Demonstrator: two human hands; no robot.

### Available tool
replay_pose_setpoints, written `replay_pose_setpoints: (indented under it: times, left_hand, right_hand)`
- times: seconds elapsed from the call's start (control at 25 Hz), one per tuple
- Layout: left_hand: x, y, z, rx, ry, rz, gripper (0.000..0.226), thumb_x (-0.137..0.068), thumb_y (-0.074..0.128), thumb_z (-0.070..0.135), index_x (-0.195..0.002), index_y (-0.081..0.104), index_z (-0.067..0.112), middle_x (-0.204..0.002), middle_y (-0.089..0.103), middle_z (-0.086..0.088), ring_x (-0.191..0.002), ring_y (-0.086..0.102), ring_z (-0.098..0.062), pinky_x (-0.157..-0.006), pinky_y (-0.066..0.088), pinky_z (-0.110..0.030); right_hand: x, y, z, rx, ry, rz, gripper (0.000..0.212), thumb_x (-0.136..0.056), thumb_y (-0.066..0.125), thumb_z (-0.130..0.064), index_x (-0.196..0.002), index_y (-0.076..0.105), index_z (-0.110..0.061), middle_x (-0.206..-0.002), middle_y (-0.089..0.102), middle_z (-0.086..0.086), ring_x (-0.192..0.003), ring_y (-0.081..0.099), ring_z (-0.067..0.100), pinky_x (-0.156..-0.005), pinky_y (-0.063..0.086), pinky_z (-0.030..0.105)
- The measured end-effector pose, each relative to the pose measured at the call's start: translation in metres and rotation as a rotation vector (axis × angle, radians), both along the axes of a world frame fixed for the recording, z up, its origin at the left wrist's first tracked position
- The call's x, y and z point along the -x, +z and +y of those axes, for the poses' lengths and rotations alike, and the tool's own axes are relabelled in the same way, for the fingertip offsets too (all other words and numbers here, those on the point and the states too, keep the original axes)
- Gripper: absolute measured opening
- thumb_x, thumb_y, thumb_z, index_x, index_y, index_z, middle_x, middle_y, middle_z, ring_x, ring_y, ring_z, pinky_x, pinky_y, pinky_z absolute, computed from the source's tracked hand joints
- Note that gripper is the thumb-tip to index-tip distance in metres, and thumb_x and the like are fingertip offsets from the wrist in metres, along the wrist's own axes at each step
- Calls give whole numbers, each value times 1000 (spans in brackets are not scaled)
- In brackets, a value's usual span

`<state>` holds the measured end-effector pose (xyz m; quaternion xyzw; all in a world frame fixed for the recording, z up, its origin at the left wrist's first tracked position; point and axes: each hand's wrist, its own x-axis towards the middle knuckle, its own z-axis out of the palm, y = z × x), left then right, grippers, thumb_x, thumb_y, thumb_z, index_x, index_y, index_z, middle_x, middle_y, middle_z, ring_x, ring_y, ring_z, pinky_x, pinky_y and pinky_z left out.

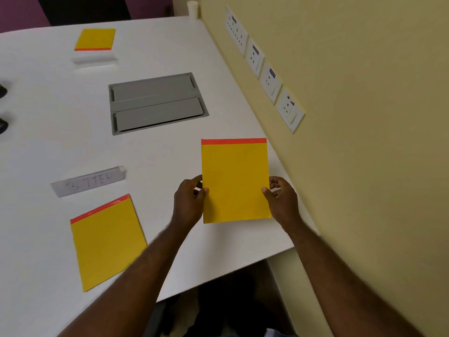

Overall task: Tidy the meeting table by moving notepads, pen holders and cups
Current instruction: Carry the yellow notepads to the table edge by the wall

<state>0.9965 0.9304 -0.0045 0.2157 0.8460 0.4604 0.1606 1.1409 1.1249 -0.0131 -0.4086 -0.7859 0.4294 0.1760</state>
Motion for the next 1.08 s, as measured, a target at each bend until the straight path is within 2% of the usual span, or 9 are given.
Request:
replay_pose_setpoints:
  times: [0.2,0.4,0.48,0.6,0.8,0.96,1.08]
  left_hand:
    - [29,-20,58,-18,97,-69,42,-91,62,12,-132,55,14,-103,64,-4,-77,61,-14,-75,49,-27]
    - [52,-56,114,-45,259,-190,38,-88,66,10,-124,55,17,-93,65,1,-67,58,3,-60,42,-8]
    - [61,-71,131,-45,274,-223,38,-88,66,10,-123,55,17,-90,64,2,-68,58,2,-60,42,-12]
    - [72,-89,150,-36,282,-239,36,-88,66,9,-122,55,17,-86,63,4,-68,57,1,-60,43,-16]
    - [84,-110,173,-30,283,-277,35,-88,65,8,-121,55,16,-85,62,4,-70,58,-2,-63,44,-20]
    - [86,-120,186,-37,264,-291,35,-88,64,7,-120,54,14,-86,63,2,-75,59,-13,-71,45,-26]
    - [88,-125,196,-41,256,-308,35,-88,64,6,-121,54,11,-91,65,-2,-84,60,-19,-77,46,-29]
  right_hand:
    - [53,-24,66,-19,58,-69,27,-89,68,-10,-114,62,-3,-94,53,4,-72,52,17,-71,41,26]
    - [100,-57,124,-20,115,-157,26,-90,66,-8,-114,62,0,-100,57,14,-81,53,18,-75,42,27]
    - [114,-72,140,-18,102,-211,28,-90,65,-8,-116,62,1,-106,59,18,-89,56,23,-77,39,25]
    - [130,-89,155,0,96,-297,35,-92,64,-11,-124,58,0,-115,58,20,-105,58,32,-85,43,31]
    - [145,-103,164,-41,96,-423,55,-89,69,-26,-135,49,-4,-128,51,18,-119,50,33,-97,43,41]
    - [149,-107,167,-70,43,-477,64,-85,71,-35,-137,46,-6,-132,48,16,-124,47,33,-100,41,44]
    - [151,-109,165,-88,50,-561,77,-84,71,-42,-144,35,-8,-142,40,15,-132,39,33,-104,38,48]
